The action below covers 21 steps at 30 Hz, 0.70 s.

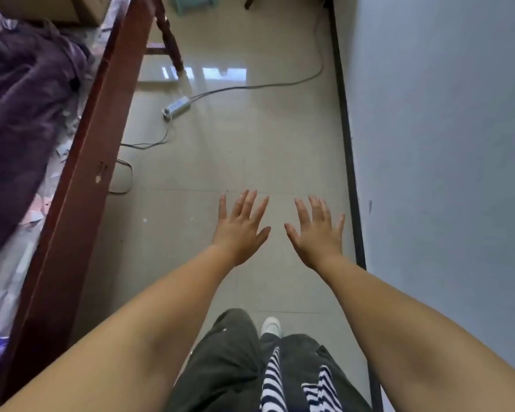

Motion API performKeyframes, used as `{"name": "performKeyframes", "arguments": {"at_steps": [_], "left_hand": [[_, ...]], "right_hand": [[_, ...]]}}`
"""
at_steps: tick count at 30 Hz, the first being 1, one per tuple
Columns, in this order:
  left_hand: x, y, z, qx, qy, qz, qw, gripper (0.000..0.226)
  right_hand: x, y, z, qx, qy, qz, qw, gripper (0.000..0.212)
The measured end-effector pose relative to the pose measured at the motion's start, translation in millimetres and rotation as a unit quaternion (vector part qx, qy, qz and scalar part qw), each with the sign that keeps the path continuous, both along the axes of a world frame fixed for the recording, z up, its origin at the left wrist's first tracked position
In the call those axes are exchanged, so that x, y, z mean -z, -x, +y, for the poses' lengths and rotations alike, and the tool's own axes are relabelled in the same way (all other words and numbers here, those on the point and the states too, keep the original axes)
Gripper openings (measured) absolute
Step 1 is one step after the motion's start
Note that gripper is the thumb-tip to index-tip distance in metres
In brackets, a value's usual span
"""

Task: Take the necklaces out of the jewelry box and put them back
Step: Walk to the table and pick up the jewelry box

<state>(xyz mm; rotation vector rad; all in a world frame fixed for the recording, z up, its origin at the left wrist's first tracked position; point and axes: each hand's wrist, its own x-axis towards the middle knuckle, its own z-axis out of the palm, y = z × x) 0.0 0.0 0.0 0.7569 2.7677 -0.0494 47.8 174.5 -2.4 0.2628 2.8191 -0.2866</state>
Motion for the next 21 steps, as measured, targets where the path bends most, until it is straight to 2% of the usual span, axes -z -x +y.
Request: {"name": "performKeyframes", "arguments": {"at_steps": [8, 17, 21], "left_hand": [[4.5, 98.3, 20.5, -0.054, -0.008, -0.007, 0.998, 0.064], [-27.2, 314.6, 23.2, -0.019, -0.019, 0.017, 0.999, 0.061], [-43.5, 412.8, 32.1, -0.038, -0.011, 0.021, 0.999, 0.062]], "right_hand": [[7.1, 93.0, 27.2, 0.007, -0.017, -0.024, 1.000, 0.063], [-19.8, 303.0, 29.5, 0.058, -0.014, 0.004, 0.998, 0.060], [-37.4, 395.8, 42.6, 0.070, -0.012, 0.025, 0.997, 0.060]]}}
